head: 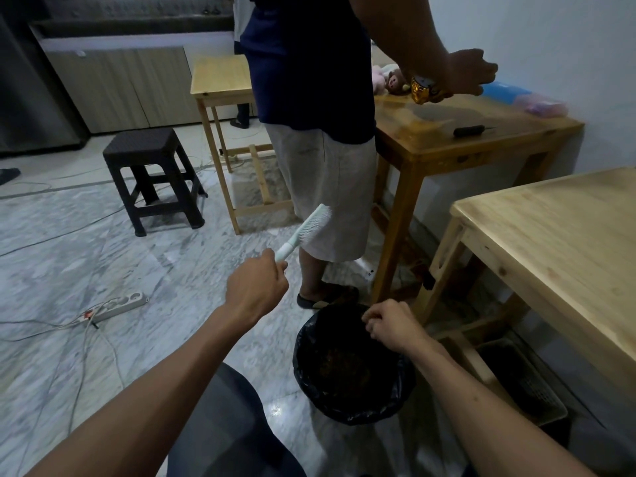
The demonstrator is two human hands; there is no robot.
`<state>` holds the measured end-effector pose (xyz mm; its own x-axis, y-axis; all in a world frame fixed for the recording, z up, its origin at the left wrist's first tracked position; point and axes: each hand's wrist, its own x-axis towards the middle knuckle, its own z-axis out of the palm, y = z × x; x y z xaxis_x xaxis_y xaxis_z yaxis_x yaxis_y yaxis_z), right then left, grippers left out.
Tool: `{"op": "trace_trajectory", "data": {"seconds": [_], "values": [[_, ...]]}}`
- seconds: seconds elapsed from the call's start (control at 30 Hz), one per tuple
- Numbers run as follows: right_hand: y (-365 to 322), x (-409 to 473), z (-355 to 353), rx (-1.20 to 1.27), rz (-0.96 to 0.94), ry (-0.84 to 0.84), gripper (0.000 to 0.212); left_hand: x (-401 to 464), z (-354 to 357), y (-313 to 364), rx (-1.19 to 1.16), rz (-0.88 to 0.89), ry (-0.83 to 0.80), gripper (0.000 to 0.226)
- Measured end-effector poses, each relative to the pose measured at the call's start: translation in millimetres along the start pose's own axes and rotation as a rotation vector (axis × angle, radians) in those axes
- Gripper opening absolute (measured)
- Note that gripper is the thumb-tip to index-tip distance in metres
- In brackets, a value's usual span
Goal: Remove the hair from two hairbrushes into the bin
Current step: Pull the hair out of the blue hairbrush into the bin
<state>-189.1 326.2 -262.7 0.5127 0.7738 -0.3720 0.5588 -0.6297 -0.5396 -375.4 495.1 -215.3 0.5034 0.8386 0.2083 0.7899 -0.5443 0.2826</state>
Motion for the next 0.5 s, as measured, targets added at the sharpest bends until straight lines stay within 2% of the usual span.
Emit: {"op": "trace_trajectory", "data": {"seconds": [0.07, 0.1, 0.13, 0.2, 0.23, 0.3, 0.33, 0.37, 0.4, 0.47, 0.5], "values": [[-7, 5, -6, -0.052, -0.021, -0.085, 0.057, -3, 1, 0, 0.036, 0.061, -0.018, 0.030], [-12, 6, -9, -0.044, -0.032, -0.074, 0.060, -5, 2, 1, 0.047, 0.081, -0.029, 0.030], [-16, 6, -15, 0.007, -0.035, -0.032, 0.054, -7, 2, 1, 0.056, 0.099, -0.038, 0.029], [-21, 7, -21, 0.112, -0.005, 0.105, 0.017, -10, 4, 1, 0.069, 0.137, -0.049, 0.029], [-24, 8, -24, 0.097, -0.011, 0.185, 0.017, -11, 5, 0, 0.071, 0.153, -0.053, 0.029], [-25, 11, -27, 0.031, -0.021, 0.275, 0.043, -13, 5, -3, 0.070, 0.181, -0.061, 0.028], [-27, 12, -28, 0.045, -0.047, 0.294, 0.039, -13, 5, -4, 0.070, 0.195, -0.067, 0.028], [-27, 13, -28, 0.088, -0.068, 0.276, 0.025, -14, 5, -5, 0.069, 0.205, -0.071, 0.028], [-27, 15, -28, 0.113, -0.079, 0.227, 0.019, -15, 5, -6, 0.067, 0.210, -0.075, 0.027], [-25, 20, -28, 0.179, -0.090, 0.149, 0.059, -16, 5, -6, 0.061, 0.219, -0.078, 0.027], [-26, 21, -28, 0.279, -0.076, 0.152, 0.071, -17, 4, -6, 0.058, 0.223, -0.076, 0.026]]}}
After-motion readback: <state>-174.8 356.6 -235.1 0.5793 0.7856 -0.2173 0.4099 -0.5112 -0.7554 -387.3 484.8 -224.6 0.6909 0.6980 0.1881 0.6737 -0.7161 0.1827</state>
